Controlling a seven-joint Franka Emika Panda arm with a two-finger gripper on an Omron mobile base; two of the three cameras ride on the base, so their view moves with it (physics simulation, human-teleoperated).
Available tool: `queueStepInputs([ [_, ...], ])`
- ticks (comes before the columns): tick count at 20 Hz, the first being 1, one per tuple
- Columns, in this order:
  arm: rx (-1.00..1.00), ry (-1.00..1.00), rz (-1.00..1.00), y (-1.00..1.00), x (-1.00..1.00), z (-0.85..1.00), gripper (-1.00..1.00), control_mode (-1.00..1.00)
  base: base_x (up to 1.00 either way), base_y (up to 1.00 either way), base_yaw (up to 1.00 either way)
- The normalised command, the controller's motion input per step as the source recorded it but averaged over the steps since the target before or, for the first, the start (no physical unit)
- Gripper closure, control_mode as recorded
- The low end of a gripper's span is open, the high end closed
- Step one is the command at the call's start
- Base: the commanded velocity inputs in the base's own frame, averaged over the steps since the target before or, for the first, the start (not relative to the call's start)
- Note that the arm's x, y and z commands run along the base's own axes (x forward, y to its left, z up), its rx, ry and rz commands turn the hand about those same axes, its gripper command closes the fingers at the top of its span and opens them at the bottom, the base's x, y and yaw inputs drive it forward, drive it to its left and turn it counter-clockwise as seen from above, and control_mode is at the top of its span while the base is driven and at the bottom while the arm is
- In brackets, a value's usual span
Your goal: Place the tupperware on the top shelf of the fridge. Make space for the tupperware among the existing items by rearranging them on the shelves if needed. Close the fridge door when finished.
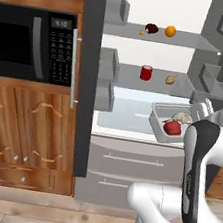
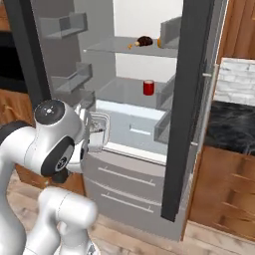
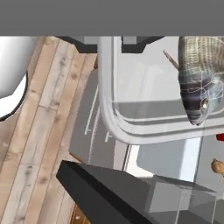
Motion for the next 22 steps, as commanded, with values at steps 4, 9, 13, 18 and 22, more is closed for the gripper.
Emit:
queueStepInputs([
  [4, 0.0, 0.0, 0.0, 0.0, 0.0, 0.0, 1.0, 1.0, 0.58, 0.48, -0.51],
  [9, 0.0, 0.0, 0.0, 0.0, 0.0, 0.0, 1.0, 1.0, 0.67, 0.55, -0.36],
  [13, 0.0, 0.0, 0.0, 0.0, 0.0, 0.0, 1.0, 1.0, 0.9, 0.36, -0.21],
  [18, 0.0, 0.0, 0.0, 0.0, 0.0, 0.0, 1.0, 1.0, 0.98, 0.0, -0.09],
  [22, 0.0, 0.0, 0.0, 0.0, 0.0, 0.0, 1.0, 1.0, 0.99, -0.19, 0.03],
])
